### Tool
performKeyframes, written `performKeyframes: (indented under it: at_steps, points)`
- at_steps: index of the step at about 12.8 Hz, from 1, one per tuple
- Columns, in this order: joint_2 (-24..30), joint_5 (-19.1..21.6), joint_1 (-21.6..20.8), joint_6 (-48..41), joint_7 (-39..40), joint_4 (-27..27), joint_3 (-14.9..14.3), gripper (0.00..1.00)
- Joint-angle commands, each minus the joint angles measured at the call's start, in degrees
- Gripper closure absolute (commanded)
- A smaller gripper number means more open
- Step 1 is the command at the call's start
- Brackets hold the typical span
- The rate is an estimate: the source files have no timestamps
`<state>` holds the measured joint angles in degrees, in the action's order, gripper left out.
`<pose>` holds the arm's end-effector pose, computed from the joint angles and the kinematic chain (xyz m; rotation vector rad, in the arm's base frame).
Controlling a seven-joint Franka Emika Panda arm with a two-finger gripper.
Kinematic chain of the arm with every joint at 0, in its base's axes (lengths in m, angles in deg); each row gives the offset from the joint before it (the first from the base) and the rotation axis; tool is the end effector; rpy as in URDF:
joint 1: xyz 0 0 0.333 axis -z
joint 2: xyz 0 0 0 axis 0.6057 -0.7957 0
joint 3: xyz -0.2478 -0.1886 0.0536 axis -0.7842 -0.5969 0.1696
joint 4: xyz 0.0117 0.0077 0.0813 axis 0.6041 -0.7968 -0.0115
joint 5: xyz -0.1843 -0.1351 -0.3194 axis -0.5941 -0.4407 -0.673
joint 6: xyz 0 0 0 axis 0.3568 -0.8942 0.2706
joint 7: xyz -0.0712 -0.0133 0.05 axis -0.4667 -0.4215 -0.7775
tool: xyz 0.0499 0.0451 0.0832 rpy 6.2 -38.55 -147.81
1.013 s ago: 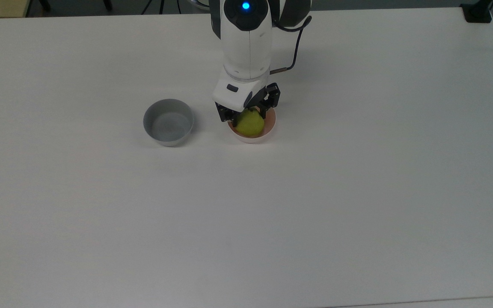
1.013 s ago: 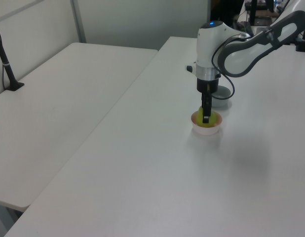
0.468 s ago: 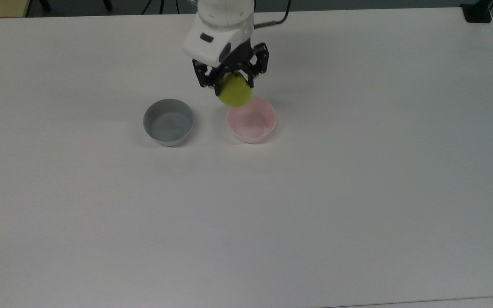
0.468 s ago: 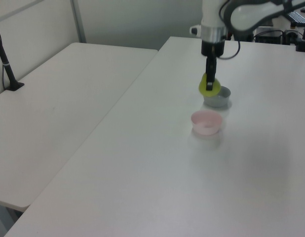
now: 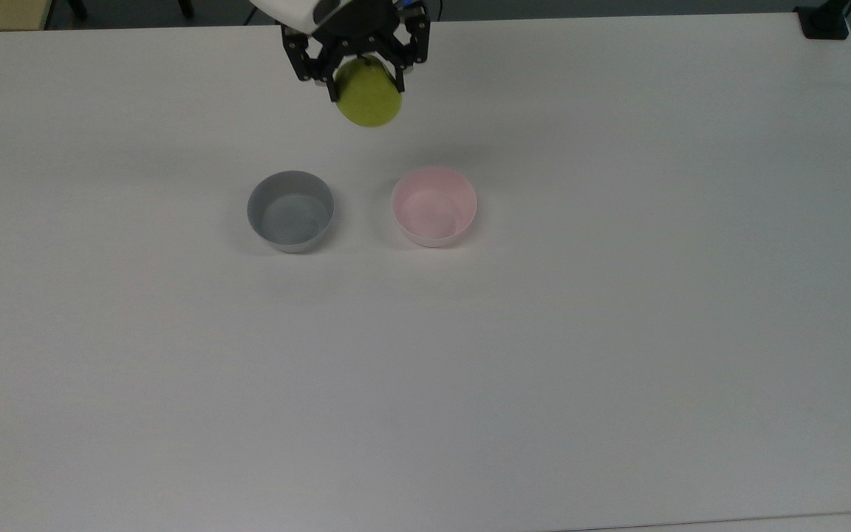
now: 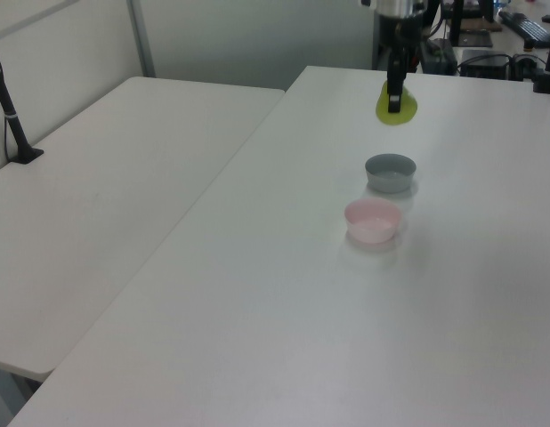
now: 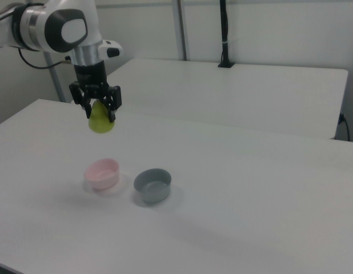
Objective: Pick up a pear from the bowl
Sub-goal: 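Lift the held pear up out of the pink bowl, then carry the pear away from the bowls and lower it to the table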
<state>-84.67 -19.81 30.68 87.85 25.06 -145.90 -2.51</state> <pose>0.5835 0.0402 0.5598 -3.0887 -0.2806 0.0222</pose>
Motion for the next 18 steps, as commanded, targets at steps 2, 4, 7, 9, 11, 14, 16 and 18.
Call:
performKeyframes:
  at_steps: [2, 4, 7, 9, 11, 14, 16, 18]
  points:
    - [1.36, -0.25, 2.63, -4.55, -0.97, 5.06, -0.25, 1.00]
    - [3.02, -0.25, 4.56, -4.46, -0.01, 4.71, -0.43, 1.00]
    - [3.64, 0.28, 9.30, -4.29, 5.96, 4.89, 0.27, 1.00]
    - [3.64, 0.63, 12.12, -4.29, 10.87, 5.06, 0.63, 1.00]
    - [3.73, 0.46, 14.50, -4.29, 15.89, 5.06, 1.33, 1.00]
    - [4.95, 0.19, 17.21, -3.76, 25.70, 3.23, 0.72, 1.00]
    - [6.80, 0.11, 18.11, -2.19, 30.40, -1.33, -1.12, 1.00]
    - [7.07, 0.19, 18.11, 2.98, 30.15, -6.94, -3.32, 1.00]
